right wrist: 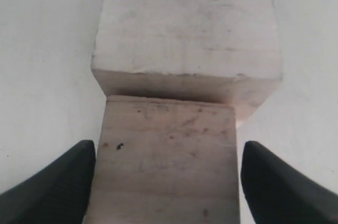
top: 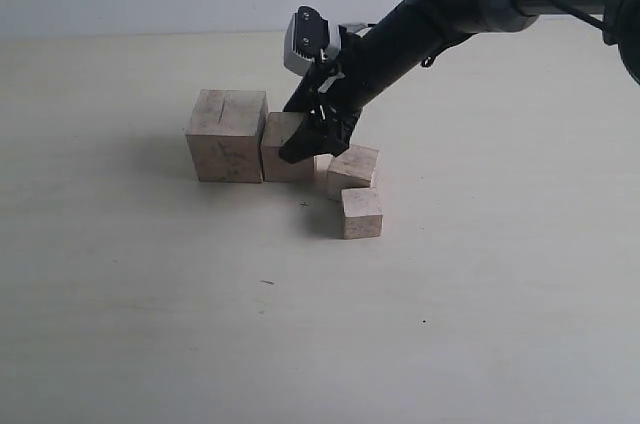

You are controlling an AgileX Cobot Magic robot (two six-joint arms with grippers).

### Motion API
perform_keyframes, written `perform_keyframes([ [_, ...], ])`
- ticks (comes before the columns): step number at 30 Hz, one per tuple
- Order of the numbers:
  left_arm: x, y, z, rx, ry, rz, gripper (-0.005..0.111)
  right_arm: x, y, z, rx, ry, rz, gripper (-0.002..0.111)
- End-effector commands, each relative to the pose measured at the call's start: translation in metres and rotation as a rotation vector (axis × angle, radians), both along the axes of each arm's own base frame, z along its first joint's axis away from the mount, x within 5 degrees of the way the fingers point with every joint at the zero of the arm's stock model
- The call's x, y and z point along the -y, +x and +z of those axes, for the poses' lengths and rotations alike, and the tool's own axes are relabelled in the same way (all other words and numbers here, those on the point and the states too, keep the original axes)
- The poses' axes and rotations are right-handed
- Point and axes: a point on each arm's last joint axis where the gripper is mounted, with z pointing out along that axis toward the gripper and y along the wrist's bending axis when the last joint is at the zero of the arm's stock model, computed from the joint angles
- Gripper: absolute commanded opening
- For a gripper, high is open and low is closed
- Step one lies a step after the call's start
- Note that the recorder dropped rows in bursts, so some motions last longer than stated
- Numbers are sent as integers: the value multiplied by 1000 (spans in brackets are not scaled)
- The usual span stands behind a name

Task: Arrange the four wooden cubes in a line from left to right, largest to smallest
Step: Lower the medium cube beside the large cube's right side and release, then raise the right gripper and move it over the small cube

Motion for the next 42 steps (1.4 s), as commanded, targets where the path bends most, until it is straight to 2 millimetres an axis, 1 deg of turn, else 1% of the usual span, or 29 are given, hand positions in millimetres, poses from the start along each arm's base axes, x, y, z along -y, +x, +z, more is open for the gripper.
perform_keyframes([
  [1, 0, 0, 2, 20, 2, 6, 0, -1, -2, 16, 16, 24, 7, 73],
  [3, 0, 0, 2, 20, 2, 6, 0, -1, -2, 27, 33, 34, 3, 73],
  [9, 0, 0, 2, 20, 2, 6, 0, 2, -6, 72, 69, 68, -43, 73],
  [12, 0, 0, 2, 20, 2, 6, 0, 6, -9, 92, 83, 48, -77, 71],
  [14, 0, 0, 2, 20, 2, 6, 0, 11, -11, 104, 90, 12, -111, 66],
  [18, 0, 0, 2, 20, 2, 6, 0, 23, -13, 119, 120, -100, -177, 48],
  [21, 0, 0, 2, 20, 2, 6, 0, 29, -13, 125, 80, -148, -273, 37],
  [24, 0, 0, 2, 20, 2, 6, 0, 32, -16, 127, -36, -173, -394, 27],
  [26, 0, 0, 2, 20, 2, 6, 0, 36, -18, 127, -87, -221, -448, 20],
  [28, 0, 0, 2, 20, 2, 6, 0, 41, -21, 124, -118, -292, -462, 13],
  [31, 0, 0, 2, 20, 2, 6, 0, 51, -28, 119, -137, -431, -401, 3],
  [32, 0, 0, 2, 20, 2, 6, 0, 53, -29, 119, -132, -449, -396, 0],
  [42, 0, 0, 2, 20, 2, 6, 0, 43, -33, 122, -236, -352, -422, 0],
])
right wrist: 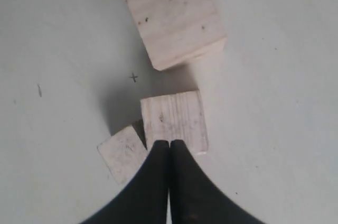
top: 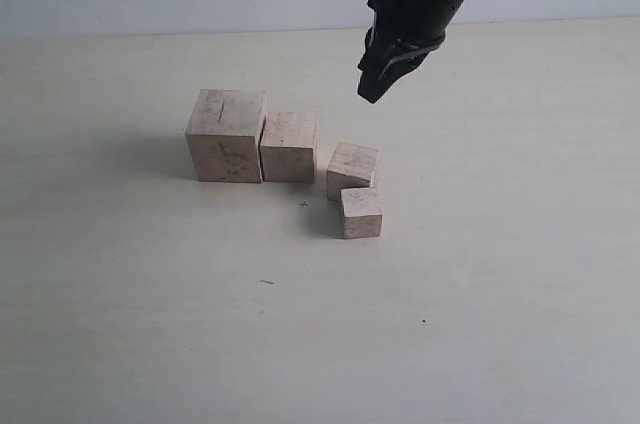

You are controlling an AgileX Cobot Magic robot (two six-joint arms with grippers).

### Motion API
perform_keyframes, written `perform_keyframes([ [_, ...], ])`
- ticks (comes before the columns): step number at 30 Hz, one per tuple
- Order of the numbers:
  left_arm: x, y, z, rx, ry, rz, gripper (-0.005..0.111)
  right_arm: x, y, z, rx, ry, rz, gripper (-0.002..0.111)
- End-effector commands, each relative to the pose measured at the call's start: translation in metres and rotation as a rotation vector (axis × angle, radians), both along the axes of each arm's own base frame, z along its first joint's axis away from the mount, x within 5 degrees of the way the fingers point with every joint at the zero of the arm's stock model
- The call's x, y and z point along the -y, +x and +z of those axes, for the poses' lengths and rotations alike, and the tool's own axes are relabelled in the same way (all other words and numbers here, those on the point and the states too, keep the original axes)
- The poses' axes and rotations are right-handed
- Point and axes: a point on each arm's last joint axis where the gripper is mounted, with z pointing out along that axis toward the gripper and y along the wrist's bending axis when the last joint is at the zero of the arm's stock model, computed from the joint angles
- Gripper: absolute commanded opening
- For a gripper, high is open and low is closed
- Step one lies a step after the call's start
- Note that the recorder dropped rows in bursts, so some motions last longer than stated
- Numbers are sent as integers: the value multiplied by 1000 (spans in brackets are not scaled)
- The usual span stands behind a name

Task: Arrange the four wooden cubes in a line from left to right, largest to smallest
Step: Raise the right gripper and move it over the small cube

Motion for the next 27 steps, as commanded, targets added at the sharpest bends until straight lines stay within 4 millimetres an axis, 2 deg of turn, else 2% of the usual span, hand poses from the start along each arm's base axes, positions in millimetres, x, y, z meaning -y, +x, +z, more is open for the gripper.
perform_keyframes([
  [1, 0, 0, 2, 20, 2, 6, 0, -3, -4, 6, -22, 37, -22, 2],
  [9, 0, 0, 2, 20, 2, 6, 0, 10, -15, -26, -162, -103, -208, 28],
  [14, 0, 0, 2, 20, 2, 6, 0, 11, -24, -40, -230, -134, -254, 45],
  [21, 0, 0, 2, 20, 2, 6, 0, -2, -30, -60, -292, -159, -251, 49],
  [27, 0, 0, 2, 20, 2, 6, 0, 0, -27, -83, -337, -249, -353, 49],
])
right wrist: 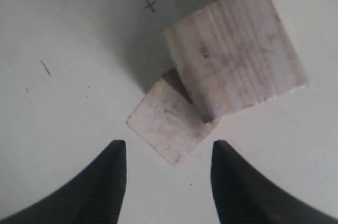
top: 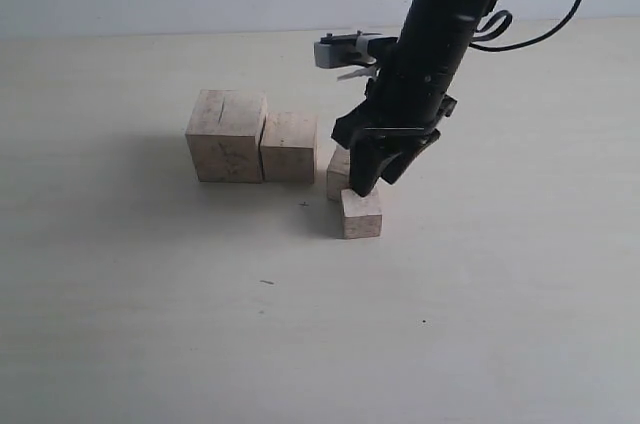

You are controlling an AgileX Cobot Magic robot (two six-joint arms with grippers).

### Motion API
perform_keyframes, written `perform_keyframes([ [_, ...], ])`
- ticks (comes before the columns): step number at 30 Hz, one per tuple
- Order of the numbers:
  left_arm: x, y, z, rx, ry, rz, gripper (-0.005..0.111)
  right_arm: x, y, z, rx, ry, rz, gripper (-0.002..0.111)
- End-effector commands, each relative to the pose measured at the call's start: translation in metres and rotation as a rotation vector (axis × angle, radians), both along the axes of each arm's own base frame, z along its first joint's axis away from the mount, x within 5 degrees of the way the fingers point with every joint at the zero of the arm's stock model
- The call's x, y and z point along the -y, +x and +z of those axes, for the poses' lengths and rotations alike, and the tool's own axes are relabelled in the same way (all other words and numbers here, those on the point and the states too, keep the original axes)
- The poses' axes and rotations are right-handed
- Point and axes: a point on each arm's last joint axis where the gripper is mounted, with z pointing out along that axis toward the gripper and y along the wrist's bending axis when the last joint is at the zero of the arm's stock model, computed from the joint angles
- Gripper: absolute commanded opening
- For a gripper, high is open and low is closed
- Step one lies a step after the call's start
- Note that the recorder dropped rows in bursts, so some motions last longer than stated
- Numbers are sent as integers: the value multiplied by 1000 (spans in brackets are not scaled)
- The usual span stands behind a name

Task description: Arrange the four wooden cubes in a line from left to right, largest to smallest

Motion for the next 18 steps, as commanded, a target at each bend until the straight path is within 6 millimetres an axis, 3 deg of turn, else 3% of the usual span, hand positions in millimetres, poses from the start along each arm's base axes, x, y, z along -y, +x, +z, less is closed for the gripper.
perform_keyframes([
  [1, 0, 0, 2, 20, 2, 6, 0, 4, 2, -17, -27, -96, -82, 49],
  [6, 0, 0, 2, 20, 2, 6, 0, 2, 10, -26, 26, -95, -151, 49],
  [18, 0, 0, 2, 20, 2, 6, 0, -2, 18, -27, 100, -48, -190, 49],
])
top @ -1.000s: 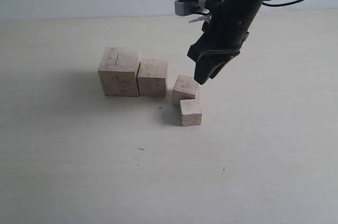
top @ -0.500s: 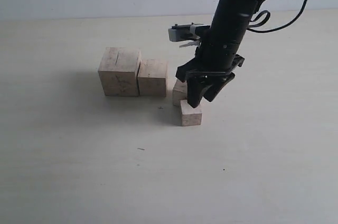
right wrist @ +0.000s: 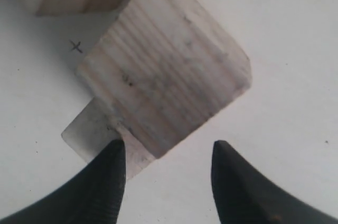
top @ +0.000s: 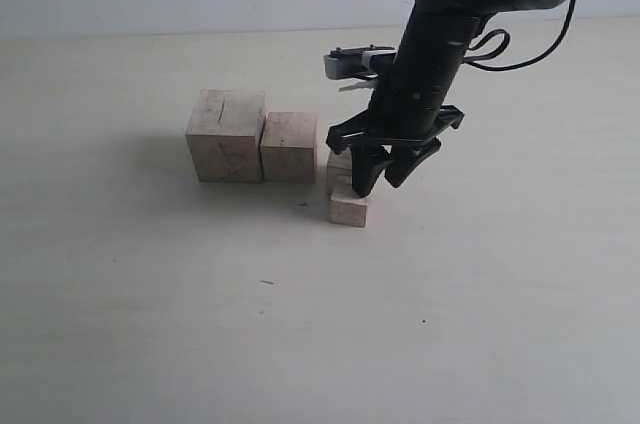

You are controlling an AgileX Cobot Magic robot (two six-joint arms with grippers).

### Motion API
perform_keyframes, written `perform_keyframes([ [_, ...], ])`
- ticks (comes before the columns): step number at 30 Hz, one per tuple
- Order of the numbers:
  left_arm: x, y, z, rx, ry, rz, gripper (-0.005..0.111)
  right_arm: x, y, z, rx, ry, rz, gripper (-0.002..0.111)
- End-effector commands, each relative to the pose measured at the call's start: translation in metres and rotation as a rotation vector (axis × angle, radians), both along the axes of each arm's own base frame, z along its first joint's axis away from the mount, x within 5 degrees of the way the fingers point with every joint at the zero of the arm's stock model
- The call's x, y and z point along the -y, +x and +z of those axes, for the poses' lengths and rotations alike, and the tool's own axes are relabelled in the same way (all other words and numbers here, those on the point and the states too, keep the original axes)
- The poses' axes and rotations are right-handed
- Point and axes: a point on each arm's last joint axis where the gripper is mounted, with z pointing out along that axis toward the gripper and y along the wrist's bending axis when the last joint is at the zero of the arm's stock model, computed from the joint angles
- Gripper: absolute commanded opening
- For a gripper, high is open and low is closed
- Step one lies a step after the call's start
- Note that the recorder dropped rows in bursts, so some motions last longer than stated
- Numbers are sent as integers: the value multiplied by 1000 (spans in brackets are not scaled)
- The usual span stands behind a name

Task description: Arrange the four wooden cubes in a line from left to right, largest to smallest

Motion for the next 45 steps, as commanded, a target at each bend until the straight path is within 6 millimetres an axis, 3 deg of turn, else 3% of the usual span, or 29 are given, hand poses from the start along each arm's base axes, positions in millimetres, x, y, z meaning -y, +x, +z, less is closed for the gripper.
perform_keyframes([
  [1, 0, 0, 2, 20, 2, 6, 0, -2, 5, -1, 54, 18, -18, 49],
  [10, 0, 0, 2, 20, 2, 6, 0, -2, 8, -1, 97, 20, -14, 49],
  [19, 0, 0, 2, 20, 2, 6, 0, -1, 11, 27, 35, -49, 56, 49],
  [26, 0, 0, 2, 20, 2, 6, 0, 14, 23, 24, 154, -222, -16, 49],
  [38, 0, 0, 2, 20, 2, 6, 0, 5, 35, -9, 198, -176, -47, 49],
  [45, 0, 0, 2, 20, 2, 6, 0, -4, 40, -14, 228, -84, -96, 49],
])
